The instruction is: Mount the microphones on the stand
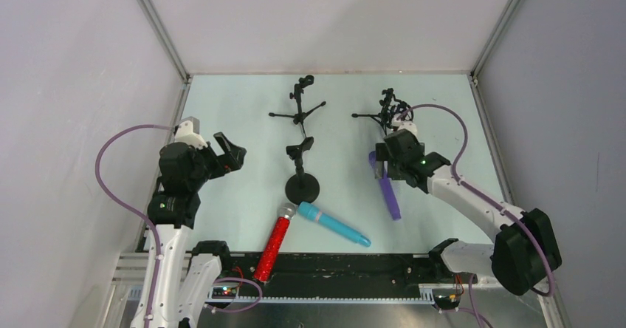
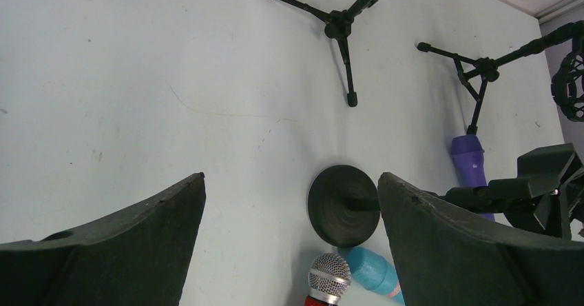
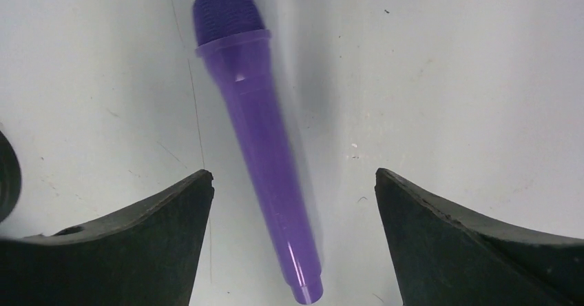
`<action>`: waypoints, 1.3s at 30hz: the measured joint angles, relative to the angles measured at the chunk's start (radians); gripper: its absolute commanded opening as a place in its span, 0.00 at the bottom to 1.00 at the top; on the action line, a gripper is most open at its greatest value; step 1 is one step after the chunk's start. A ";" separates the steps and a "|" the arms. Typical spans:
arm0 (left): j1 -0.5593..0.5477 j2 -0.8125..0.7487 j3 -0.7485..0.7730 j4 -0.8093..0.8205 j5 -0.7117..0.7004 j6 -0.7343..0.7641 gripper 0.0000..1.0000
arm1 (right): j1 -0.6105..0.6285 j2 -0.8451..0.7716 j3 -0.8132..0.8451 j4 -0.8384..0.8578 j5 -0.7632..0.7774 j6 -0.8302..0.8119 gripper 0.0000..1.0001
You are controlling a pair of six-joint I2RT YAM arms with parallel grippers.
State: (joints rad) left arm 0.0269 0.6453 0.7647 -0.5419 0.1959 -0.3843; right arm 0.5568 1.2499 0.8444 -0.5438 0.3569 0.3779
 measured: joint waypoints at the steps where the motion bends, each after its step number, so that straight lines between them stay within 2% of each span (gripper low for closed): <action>1: 0.000 0.000 0.000 0.000 0.000 0.000 0.98 | -0.018 -0.014 -0.011 0.010 -0.014 0.004 0.90; 5: 0.000 0.000 0.000 0.000 0.000 0.000 0.98 | -0.085 -0.023 -0.061 0.052 -0.094 0.014 0.87; 9: 0.000 0.000 0.000 0.000 0.000 0.000 0.98 | -0.086 -0.009 -0.093 0.076 -0.143 0.014 0.85; 17: 0.000 -0.001 0.000 0.000 0.000 0.000 0.98 | 0.019 0.092 -0.116 0.150 -0.163 0.017 0.83; 20: 0.000 -0.003 0.000 0.000 0.000 0.000 0.98 | 0.066 0.129 -0.117 0.171 -0.159 0.019 0.78; 26: 0.000 -0.005 0.000 0.000 0.000 0.000 0.98 | 0.109 0.203 -0.099 0.185 -0.140 0.013 0.76; 29: 0.000 -0.005 0.000 0.000 0.000 0.000 0.98 | 0.122 0.277 -0.052 0.179 -0.123 0.005 0.65; 31: 0.000 -0.005 0.000 0.000 0.000 0.000 0.98 | 0.129 0.311 -0.017 0.176 -0.118 0.000 0.64; 39: 0.000 -0.005 0.000 0.000 -0.001 0.000 0.98 | 0.191 0.371 0.049 0.169 -0.085 -0.029 0.64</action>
State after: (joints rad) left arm 0.0269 0.6407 0.7647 -0.5419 0.1951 -0.3843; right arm 0.7479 1.6207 0.8936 -0.3752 0.2718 0.3485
